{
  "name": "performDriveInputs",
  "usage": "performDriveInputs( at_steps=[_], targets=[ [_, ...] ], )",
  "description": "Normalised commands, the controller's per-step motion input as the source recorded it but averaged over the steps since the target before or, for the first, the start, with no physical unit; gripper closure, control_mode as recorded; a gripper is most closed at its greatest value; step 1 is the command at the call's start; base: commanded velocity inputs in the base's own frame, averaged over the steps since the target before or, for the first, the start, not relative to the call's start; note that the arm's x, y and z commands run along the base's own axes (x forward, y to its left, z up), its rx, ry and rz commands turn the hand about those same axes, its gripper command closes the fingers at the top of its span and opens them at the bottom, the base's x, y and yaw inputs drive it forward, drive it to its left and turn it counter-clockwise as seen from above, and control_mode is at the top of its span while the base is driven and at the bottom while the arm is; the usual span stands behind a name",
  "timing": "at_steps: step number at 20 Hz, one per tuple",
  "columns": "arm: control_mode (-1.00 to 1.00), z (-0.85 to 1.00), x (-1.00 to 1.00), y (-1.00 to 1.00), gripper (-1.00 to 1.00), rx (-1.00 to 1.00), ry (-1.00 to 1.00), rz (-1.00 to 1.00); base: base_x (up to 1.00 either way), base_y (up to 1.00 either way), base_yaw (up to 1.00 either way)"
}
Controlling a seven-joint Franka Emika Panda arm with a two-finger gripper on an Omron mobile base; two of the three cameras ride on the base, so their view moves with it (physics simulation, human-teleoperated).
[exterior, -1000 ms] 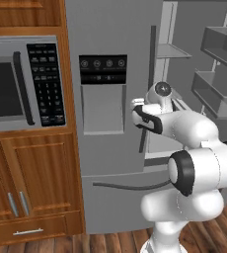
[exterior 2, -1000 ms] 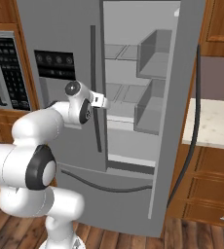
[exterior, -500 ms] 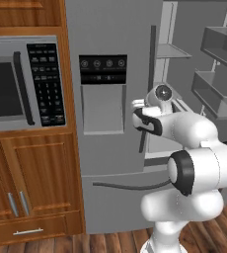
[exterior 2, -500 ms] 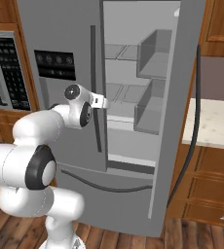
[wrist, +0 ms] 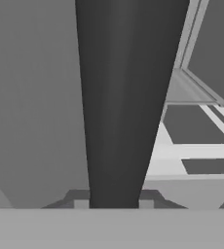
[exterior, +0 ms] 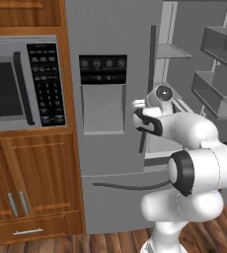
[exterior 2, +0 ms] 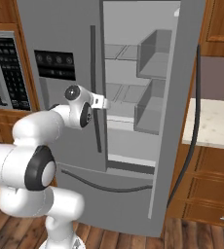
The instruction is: Place one of the steaks on the plate and the other in the bowl. Then place the bowl in the fridge.
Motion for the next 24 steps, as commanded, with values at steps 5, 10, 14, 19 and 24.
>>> performDriveInputs(
  at_steps=[5,10,14,19,24],
  targets=[
    [-1.00,0.00,-0.52,0.01,1.00,0.00,-0.03,-0.09,0.00,0.00,0.00],
    [-1.00,0.02,-0.64,0.05,1.00,0.00,-0.03,-0.22,0.00,0.00,0.00],
    [-1.00,0.05,-0.67,0.21,1.00,0.00,0.00,-0.26,0.00,0.00,0.00],
    [-1.00,0.00,-0.74,0.28,1.00,0.00,0.00,-0.29,0.00,0.00,0.00],
    [-1.00,0.00,-0.73,0.30,1.00,0.00,0.00,-0.29,0.00,0.00,0.00]
  ],
)
